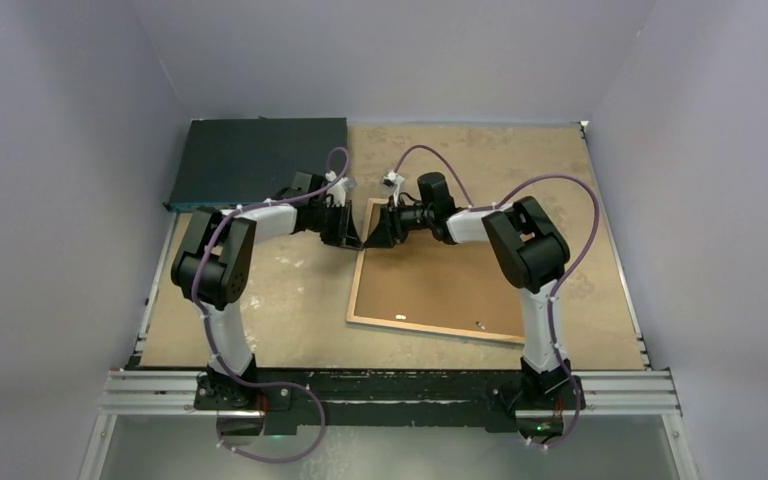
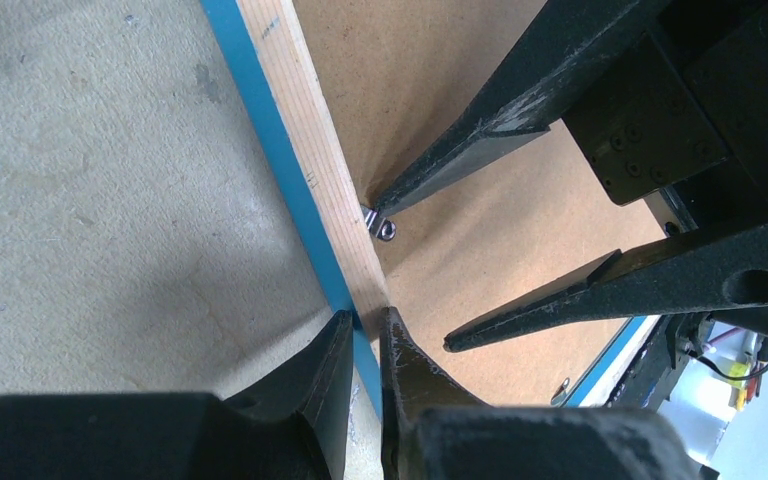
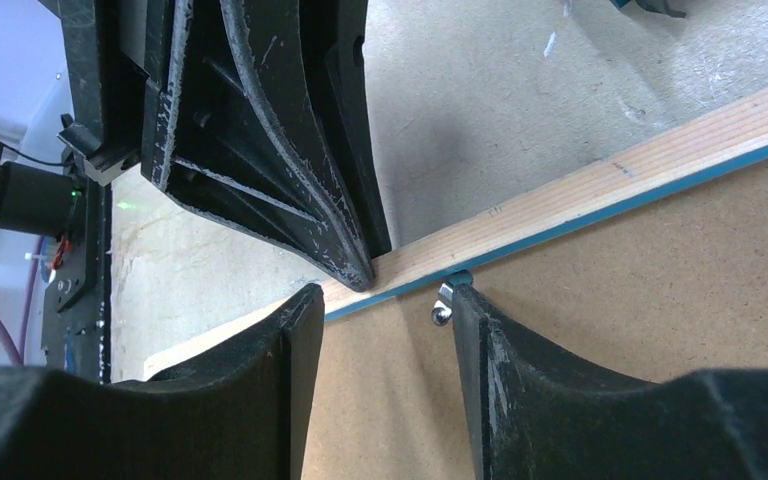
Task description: Put the photo into the frame
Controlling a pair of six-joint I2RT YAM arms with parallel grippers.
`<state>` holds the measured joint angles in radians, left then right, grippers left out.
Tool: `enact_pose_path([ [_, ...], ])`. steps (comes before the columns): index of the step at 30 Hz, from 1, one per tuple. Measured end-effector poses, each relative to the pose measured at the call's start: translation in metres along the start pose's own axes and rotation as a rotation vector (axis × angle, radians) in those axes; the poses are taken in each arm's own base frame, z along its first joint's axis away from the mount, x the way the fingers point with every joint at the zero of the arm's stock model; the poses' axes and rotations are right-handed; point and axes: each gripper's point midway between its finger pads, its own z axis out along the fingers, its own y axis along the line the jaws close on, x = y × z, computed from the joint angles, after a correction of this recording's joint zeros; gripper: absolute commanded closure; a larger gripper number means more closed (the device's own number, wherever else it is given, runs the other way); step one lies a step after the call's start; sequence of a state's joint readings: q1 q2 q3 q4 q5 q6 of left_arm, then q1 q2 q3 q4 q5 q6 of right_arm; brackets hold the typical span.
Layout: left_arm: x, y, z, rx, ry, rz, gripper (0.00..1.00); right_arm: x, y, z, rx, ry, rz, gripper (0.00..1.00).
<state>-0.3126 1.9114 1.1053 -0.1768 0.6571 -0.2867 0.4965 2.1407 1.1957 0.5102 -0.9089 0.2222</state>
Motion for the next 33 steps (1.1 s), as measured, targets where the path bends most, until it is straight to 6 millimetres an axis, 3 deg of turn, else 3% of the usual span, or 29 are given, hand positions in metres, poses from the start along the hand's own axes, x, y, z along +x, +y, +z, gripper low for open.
enact_pose_path([
  [26,-0.0001,0.0009,-0.001,-0.005,0.012,-0.002,0.99,-0.0006,0.0007,0.0066,-0.026,0.044,-0.015,0.5],
  [33,-0.0016,0.0016,-0.0028,-0.014,0.023,-0.002,0.98,-0.0044,0.0053,0.0072,-0.026,0.039,0.007,0.36],
])
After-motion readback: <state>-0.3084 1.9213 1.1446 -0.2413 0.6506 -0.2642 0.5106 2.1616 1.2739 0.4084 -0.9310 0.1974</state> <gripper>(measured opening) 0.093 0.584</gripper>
